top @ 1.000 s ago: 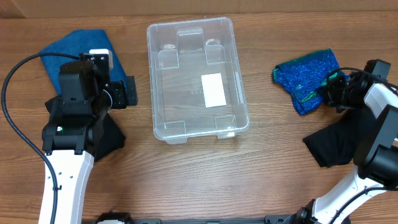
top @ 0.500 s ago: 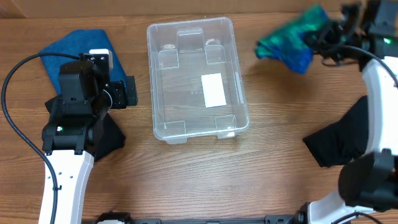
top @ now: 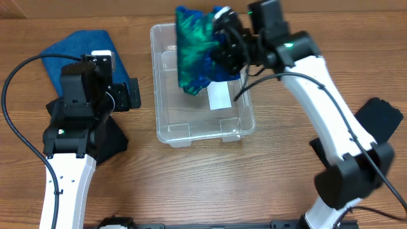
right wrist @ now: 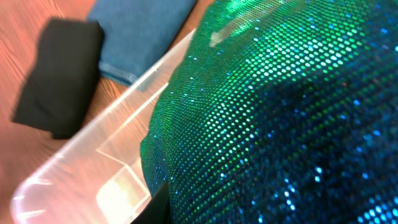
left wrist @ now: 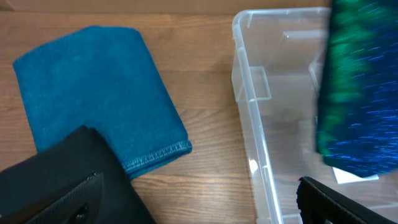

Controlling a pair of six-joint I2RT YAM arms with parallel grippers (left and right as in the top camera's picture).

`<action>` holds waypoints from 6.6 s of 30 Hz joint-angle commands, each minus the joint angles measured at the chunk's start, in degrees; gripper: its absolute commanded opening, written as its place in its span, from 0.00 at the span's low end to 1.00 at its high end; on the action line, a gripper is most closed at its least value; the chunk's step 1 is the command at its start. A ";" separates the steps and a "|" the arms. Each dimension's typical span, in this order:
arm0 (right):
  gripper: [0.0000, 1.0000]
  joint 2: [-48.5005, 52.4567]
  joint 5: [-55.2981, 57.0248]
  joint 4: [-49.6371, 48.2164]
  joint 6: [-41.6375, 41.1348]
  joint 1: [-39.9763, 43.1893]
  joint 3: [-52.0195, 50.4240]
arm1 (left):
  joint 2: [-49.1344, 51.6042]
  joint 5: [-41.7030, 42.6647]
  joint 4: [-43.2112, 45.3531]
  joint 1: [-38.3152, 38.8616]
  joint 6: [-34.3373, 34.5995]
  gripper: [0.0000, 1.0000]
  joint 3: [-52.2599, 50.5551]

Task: Pack container
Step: 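Lift the sparkly cloth and lower it into the clear bin, then release the cloth and move the right gripper to the black cloth, then grasp the right black cloth and carry it into the bin, then release the black cloth in the bin's left side and withdraw right gripper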

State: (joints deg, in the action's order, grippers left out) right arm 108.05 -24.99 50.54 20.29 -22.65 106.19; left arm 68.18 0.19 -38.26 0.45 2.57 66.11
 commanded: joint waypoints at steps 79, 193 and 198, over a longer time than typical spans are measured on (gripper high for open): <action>1.00 -9.42 28.35 29.57 -48.15 39.28 -1.25 | 0.42 0.22 0.87 0.28 -1.29 1.00 1.55; 0.04 18.84 -5.35 -27.15 -34.29 -7.26 -0.81 | 0.83 -1.01 4.24 0.28 -1.27 1.00 1.55; 0.04 20.79 -7.69 -28.11 -34.27 -7.65 -0.81 | 0.83 -1.01 3.43 0.28 -1.27 1.00 1.55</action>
State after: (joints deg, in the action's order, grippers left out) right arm 128.11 -29.93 23.42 -13.50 -30.11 103.18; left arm 68.64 -0.27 -34.65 0.45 2.57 66.19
